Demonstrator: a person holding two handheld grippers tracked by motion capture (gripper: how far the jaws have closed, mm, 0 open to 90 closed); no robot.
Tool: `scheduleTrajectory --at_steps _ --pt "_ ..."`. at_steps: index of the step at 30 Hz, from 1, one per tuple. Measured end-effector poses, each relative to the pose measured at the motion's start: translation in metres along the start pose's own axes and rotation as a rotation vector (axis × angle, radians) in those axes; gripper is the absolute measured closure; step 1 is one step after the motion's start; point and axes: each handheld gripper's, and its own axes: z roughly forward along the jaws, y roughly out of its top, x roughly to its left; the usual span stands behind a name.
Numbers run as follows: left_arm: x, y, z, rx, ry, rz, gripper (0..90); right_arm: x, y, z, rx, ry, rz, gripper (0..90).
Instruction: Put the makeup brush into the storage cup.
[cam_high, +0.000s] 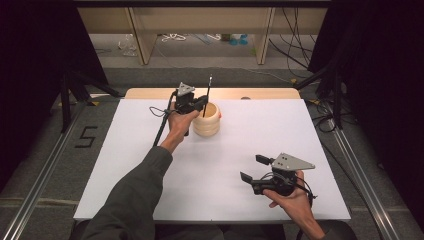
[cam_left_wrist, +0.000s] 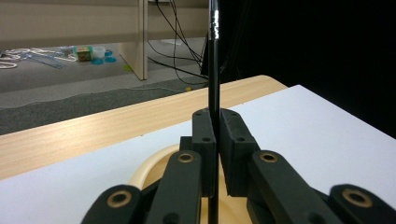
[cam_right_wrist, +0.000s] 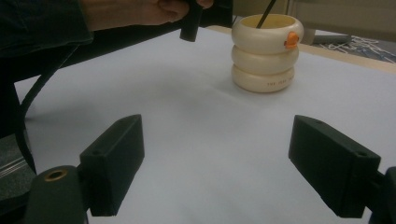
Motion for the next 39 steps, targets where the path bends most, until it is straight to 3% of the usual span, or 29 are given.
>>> scheduleTrajectory --at_steps 20,29,39 --pt "0.005 -0.015 -0.002 0.029 0.011 -0.013 84.5 0.000 0.000 0.000 0.000 -0.001 0.002 19.4" --pt "-0.002 -0.019 -0.002 0.060 0.008 -0.009 83.7 0.000 0.000 0.000 -0.002 -0.002 -0.001 19.6" --pt "-0.002 -0.016 -0.007 0.070 0.003 -0.028 69.3 0.000 0.000 0.000 -0.002 -0.002 -0.001 19.6"
